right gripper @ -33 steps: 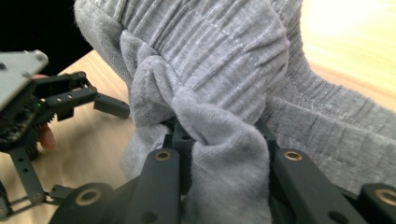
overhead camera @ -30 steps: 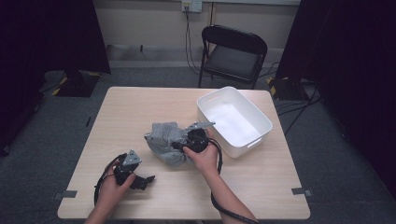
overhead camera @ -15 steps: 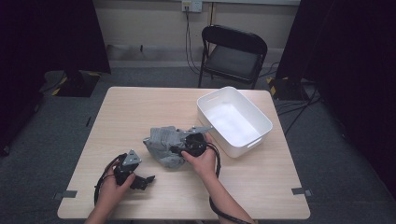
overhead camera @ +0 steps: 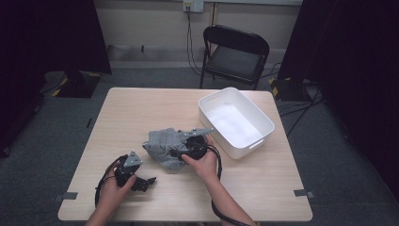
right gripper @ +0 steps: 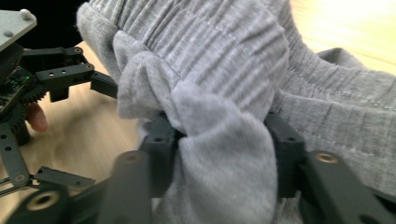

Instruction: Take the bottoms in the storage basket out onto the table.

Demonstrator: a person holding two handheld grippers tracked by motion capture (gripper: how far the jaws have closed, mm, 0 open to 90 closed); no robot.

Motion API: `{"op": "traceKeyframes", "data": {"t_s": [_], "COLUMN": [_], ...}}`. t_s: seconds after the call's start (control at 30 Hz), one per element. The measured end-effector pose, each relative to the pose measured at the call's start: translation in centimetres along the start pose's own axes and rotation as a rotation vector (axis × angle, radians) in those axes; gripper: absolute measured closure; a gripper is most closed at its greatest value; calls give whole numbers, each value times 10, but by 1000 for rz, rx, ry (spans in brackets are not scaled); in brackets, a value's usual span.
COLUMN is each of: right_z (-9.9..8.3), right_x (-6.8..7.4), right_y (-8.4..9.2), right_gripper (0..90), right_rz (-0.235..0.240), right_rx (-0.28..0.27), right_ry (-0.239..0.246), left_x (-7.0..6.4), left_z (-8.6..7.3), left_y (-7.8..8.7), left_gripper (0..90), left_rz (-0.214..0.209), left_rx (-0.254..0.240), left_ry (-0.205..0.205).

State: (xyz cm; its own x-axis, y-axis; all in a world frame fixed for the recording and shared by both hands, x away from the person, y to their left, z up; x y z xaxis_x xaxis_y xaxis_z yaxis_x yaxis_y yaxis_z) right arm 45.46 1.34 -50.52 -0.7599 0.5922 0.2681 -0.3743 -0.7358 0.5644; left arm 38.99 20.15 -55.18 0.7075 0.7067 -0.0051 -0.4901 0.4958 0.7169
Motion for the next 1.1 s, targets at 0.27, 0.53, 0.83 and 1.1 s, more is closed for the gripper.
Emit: {"op": "traceKeyframes", "data": {"t_s": [0.27, 0.53, 0.83, 1.1], "right_z": [3, 10, 17, 25], "right_x": [0, -3, -13, -27], "right_y": [5, 18, 42, 65], "right_gripper": [351, 289, 278, 271], "right_rz": [-16, -36, -63, -110], "right_rx": [8, -13, -38, -60], "right_ry": [16, 27, 35, 41], "left_x": [0, 0, 0, 0], "left_z": [0, 0, 0, 0], "left_y": [0, 0, 0, 0], "left_gripper": [0, 0, 0, 0], "left_rz": [0, 0, 0, 0], "left_rx": [0, 0, 0, 0], "left_ry": [0, 0, 0, 0]}}
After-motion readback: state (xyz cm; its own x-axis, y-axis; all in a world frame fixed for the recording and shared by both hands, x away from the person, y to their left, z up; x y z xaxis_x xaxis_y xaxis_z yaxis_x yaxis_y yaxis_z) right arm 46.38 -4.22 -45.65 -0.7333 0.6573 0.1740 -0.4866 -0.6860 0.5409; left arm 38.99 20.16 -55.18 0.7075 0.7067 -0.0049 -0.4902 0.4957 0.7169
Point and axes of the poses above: each handheld gripper's, and its own axes: y roughly backward along the jaws, z roughly out of its top, x roughly to its left, the point moved 6 cm from there along -y, roughly forward along the jaws, and after that the axes turned 1 degree about x, right-handed, at the moved point
